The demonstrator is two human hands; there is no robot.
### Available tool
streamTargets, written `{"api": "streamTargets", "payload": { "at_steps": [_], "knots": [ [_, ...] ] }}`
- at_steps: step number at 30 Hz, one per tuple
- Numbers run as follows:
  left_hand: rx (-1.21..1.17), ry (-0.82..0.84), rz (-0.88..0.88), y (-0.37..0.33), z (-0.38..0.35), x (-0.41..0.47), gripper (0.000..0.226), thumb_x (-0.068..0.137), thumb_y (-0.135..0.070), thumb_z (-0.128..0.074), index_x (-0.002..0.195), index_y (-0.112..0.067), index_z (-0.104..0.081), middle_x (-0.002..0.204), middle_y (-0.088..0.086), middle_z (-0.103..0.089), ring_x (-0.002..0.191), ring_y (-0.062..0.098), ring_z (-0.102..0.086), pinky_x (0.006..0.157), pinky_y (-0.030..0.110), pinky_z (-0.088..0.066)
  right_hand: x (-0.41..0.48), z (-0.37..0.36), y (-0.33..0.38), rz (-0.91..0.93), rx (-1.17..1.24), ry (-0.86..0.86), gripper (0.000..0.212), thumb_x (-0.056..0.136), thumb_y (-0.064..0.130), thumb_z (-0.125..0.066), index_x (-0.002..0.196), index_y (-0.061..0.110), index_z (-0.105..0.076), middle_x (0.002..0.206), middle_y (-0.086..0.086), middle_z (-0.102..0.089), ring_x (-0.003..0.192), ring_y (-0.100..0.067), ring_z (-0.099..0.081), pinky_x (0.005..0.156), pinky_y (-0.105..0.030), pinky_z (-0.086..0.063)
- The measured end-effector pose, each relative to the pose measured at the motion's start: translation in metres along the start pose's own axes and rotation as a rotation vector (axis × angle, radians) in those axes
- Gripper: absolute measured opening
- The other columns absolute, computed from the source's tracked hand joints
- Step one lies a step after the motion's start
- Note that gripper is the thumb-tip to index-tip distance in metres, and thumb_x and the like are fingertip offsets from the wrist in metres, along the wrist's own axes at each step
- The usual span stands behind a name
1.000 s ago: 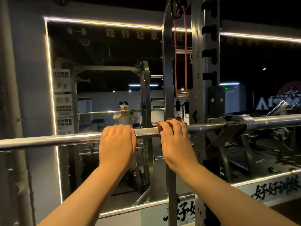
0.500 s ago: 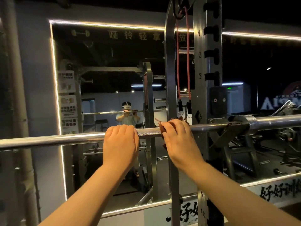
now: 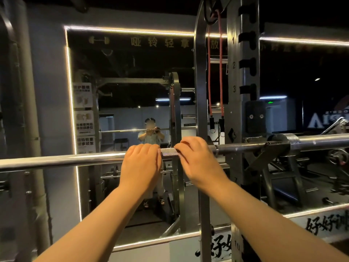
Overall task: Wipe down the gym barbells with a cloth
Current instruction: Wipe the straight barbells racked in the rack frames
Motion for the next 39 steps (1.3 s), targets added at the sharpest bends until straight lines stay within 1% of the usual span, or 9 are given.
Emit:
{"api": "streamTargets", "payload": {
  "at_steps": [6, 14, 18, 22, 26, 28, 32, 35, 39],
  "knots": [
    [-0.043, 0.050, 0.019, -0.002, 0.005, 0.001, 0.033, 0.100, -0.038, -0.044, 0.118, -0.020, -0.064, 0.112, -0.001, -0.069, 0.105, 0.018, -0.064, 0.102, 0.037, -0.047, 0.006, 0.014, -0.028, -0.414, 0.014, -0.073, 0.032, 0.106, 0.027, -0.043, 0.135, 0.019, -0.054, 0.145, -0.006, -0.044, 0.135, -0.027, -0.039, 0.110, -0.044, -0.046],
    [-0.090, 0.037, 0.008, 0.002, 0.007, -0.002, 0.030, 0.100, -0.038, -0.053, 0.123, -0.021, -0.063, 0.116, -0.002, -0.069, 0.109, 0.017, -0.063, 0.103, 0.037, -0.045, -0.002, 0.007, -0.014, -0.049, 0.033, -0.023, 0.030, 0.103, 0.019, -0.048, 0.132, 0.017, -0.059, 0.136, -0.001, -0.047, 0.129, -0.018, -0.038, 0.109, -0.032, -0.039],
    [-0.086, 0.001, 0.038, 0.001, 0.005, 0.002, 0.019, 0.096, -0.037, -0.055, 0.103, -0.022, -0.066, 0.094, -0.004, -0.067, 0.090, 0.016, -0.063, 0.094, 0.037, -0.049, -0.022, 0.026, -0.072, -0.282, -0.071, -0.083, 0.038, 0.100, 0.025, -0.043, 0.136, 0.017, -0.053, 0.146, -0.006, -0.039, 0.137, -0.025, -0.035, 0.115, -0.042, -0.042],
    [-0.023, 0.036, 0.118, -0.014, 0.009, 0.008, 0.018, 0.100, -0.039, -0.050, 0.087, -0.029, -0.046, 0.082, -0.010, -0.048, 0.080, 0.011, -0.045, 0.091, 0.034, -0.042, -0.022, 0.026, -0.073, -0.533, 0.017, -0.244, 0.035, 0.102, 0.016, -0.050, 0.137, 0.015, -0.052, 0.147, -0.008, -0.038, 0.139, -0.026, -0.036, 0.113, -0.047, -0.044],
    [0.055, 0.043, 0.025, -0.047, 0.007, 0.018, 0.017, 0.102, -0.039, -0.040, 0.088, -0.029, -0.043, 0.083, -0.011, -0.048, 0.080, 0.011, -0.043, 0.096, 0.033, -0.038, -0.021, 0.008, -0.044, -0.284, 0.018, -0.163, 0.036, 0.103, 0.011, -0.049, 0.138, 0.014, -0.053, 0.145, -0.005, -0.041, 0.140, -0.024, -0.032, 0.120, -0.042, -0.033],
    [0.043, 0.045, -0.006, -0.059, 0.000, 0.023, 0.017, 0.103, -0.039, -0.040, 0.091, -0.029, -0.045, 0.084, -0.011, -0.048, 0.079, 0.010, -0.044, 0.084, 0.028, -0.036, -0.026, 0.012, -0.059, -0.179, -0.019, -0.112, 0.038, 0.100, 0.009, -0.053, 0.137, 0.017, -0.053, 0.144, -0.003, -0.038, 0.138, -0.023, -0.031, 0.117, -0.041, -0.032],
    [0.071, -0.011, -0.023, -0.062, -0.010, 0.026, 0.020, 0.101, -0.042, -0.045, 0.087, -0.029, -0.053, 0.076, -0.011, -0.050, 0.068, 0.009, -0.046, 0.069, 0.026, -0.030, -0.036, 0.039, -0.106, -0.393, 0.023, -0.229, 0.033, 0.102, 0.013, -0.048, 0.134, 0.018, -0.055, 0.145, -0.006, -0.037, 0.135, -0.020, -0.035, 0.116, -0.041, -0.039],
    [0.073, -0.051, -0.048, -0.060, -0.014, 0.025, 0.021, 0.095, -0.042, -0.053, 0.081, -0.026, -0.056, 0.070, -0.009, -0.050, 0.062, 0.011, -0.045, 0.064, 0.027, -0.032, -0.038, 0.043, -0.105, -0.549, 0.160, -0.422, 0.027, 0.105, 0.018, -0.040, 0.126, 0.027, -0.056, 0.141, 0.006, -0.037, 0.128, 0.003, -0.038, 0.113, -0.036, -0.044],
    [0.090, -0.082, -0.074, -0.062, -0.016, 0.025, 0.020, 0.091, -0.035, -0.060, 0.076, -0.023, -0.055, 0.066, -0.007, -0.048, 0.058, 0.013, -0.040, 0.061, 0.028, -0.028, -0.049, 0.007, -0.074, -0.331, 0.187, -0.356, 0.028, 0.105, 0.023, -0.042, 0.131, 0.027, -0.053, 0.149, 0.018, -0.023, 0.136, -0.004, -0.036, 0.113, -0.039, -0.046]
  ]
}}
Point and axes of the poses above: each hand's wrist, its own x-axis towards the middle knuckle, its own z-axis out of the back of the hand, y = z × x, the point moved 3 cm from there along x, towards the middle knuckle
